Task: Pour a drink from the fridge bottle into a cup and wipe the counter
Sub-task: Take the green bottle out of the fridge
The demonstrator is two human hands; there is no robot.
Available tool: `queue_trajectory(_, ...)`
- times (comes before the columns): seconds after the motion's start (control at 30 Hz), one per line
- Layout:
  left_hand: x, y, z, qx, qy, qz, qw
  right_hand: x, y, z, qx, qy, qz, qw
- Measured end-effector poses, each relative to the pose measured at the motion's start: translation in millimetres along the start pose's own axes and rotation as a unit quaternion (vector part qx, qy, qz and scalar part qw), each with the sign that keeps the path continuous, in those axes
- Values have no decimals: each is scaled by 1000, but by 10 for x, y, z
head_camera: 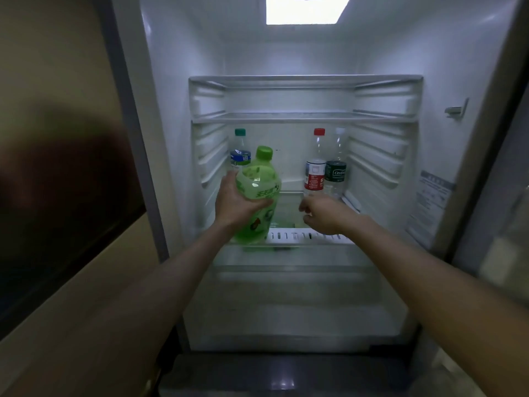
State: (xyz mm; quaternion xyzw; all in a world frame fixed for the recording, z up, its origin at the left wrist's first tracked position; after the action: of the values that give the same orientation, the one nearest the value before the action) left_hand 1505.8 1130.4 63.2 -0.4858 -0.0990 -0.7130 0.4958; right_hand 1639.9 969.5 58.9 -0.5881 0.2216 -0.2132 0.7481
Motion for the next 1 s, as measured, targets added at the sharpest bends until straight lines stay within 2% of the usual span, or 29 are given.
queue_trajectory(0.23,-33,-61,-337,-47,-35,-96,994,-106,90,-156,-36,15,-30,999)
queue_trajectory(0.33,-8,-105,-465,-77,-40,-94,992,-172,86,-258,-55,29,-40,997)
queue_trajectory(0.53,16,-134,-789,-80,-81,-120,986,-298,142,-600,-74,60,-51,994)
queue_trajectory(0.77,-72,-15,-1371,-143,-134,-121,973,-406,394,-1200,-110,88,-41,989)
queue_trajectory(1.0,-5,-44,-1916,-158,-155,-104,970,-379,438,-1787,-142,117,-41,982)
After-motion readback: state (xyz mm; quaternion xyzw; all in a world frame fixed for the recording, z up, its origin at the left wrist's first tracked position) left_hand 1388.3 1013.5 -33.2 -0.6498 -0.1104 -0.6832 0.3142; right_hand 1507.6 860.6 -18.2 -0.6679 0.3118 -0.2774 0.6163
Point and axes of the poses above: each hand's wrist, its own z-axis towards the middle knuckle, its own y-axis out of the palm, x = y × z, the point moved 3 cm from there along z, towards the middle knuckle, and after that the axes turned 1 degree about z, right-handed, at the moved point
